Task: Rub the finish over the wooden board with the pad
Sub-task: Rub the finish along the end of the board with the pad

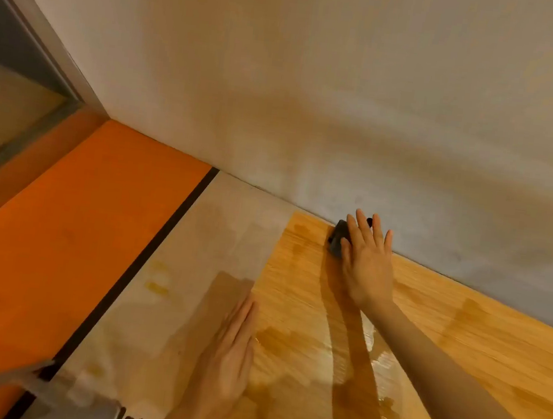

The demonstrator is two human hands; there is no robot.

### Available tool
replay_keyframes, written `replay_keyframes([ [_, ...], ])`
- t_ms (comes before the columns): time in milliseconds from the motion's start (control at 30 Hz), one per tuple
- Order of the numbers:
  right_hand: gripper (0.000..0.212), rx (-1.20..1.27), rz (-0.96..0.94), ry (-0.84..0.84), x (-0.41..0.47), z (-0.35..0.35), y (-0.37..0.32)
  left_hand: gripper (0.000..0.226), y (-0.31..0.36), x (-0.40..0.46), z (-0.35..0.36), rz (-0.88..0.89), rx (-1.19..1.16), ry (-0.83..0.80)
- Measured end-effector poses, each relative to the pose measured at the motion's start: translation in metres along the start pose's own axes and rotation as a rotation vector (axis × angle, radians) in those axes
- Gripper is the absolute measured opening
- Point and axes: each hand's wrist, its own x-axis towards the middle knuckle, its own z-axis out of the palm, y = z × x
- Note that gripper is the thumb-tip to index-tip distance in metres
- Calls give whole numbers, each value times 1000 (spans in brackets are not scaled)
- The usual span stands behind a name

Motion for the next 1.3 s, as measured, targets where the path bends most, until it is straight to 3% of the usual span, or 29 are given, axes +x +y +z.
replay_keyframes([
  [233,54,-40,42,-49,14,37,-10,56,-9,4,21,20,72,91],
  [467,51,-30,-297,-92,-61,54,-41,56,-11,8,28,5,162,67],
  [700,53,-58,37,-92,65,63,-55,56,-16,6,30,-12,254,17],
  [833,50,-20,-133,3,-4,71,-64,56,-14,5,29,0,256,39],
  [967,49,-34,-278,-60,-49,75,-66,59,-12,6,28,-3,257,43],
  [1167,50,-59,-10,-66,54,70,-74,58,-13,6,27,-10,263,25],
  [1300,49,-38,-127,-4,-15,78,-83,58,-12,6,26,-8,243,22],
])
